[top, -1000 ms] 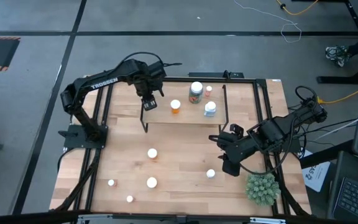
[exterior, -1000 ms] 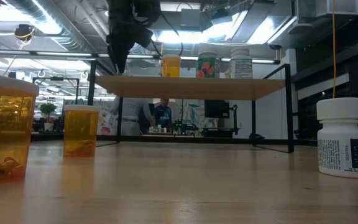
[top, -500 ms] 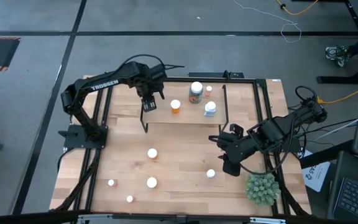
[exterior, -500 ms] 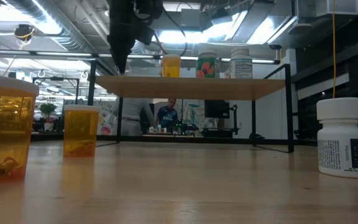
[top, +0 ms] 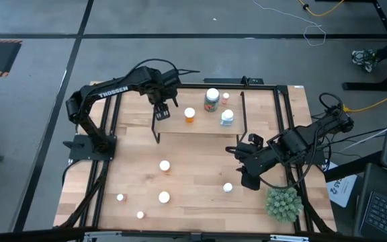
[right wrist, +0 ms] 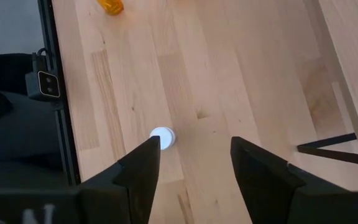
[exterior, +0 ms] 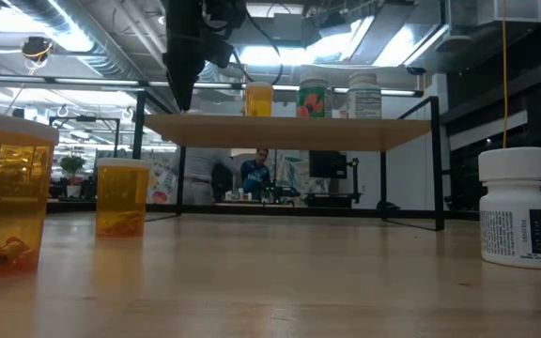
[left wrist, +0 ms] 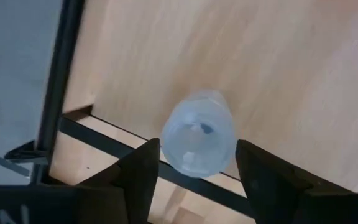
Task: Pick and place medicine bottles onto shelf by color
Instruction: Put the transparent pill bottle on the shelf, then put the white pill bottle on the shelf
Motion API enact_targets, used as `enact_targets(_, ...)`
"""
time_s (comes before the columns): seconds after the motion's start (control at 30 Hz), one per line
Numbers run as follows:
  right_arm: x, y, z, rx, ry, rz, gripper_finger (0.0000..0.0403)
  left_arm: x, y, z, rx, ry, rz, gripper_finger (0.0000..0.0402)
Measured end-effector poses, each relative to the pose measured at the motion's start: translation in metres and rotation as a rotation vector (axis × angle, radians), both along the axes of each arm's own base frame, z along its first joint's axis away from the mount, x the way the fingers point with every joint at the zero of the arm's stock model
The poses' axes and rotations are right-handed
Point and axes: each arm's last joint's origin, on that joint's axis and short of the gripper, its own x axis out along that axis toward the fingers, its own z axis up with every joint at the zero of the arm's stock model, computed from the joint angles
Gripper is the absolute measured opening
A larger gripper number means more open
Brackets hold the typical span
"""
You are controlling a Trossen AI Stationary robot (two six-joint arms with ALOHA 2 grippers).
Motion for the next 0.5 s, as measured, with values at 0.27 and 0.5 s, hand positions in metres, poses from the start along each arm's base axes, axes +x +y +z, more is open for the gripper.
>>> enact_targets(0.27,0.000,0.000,0.000,0.000,0.000,0.000,0.0199,0.007,0.004,0.002,0.067,-0.054,-0.019,0.0230)
enact_targets(0.5,0.000,0.000,0.000,0.000,0.000,0.000,0.0199,0.018,0.005,0.007,0.139,-0.139,-0.077,0.0232)
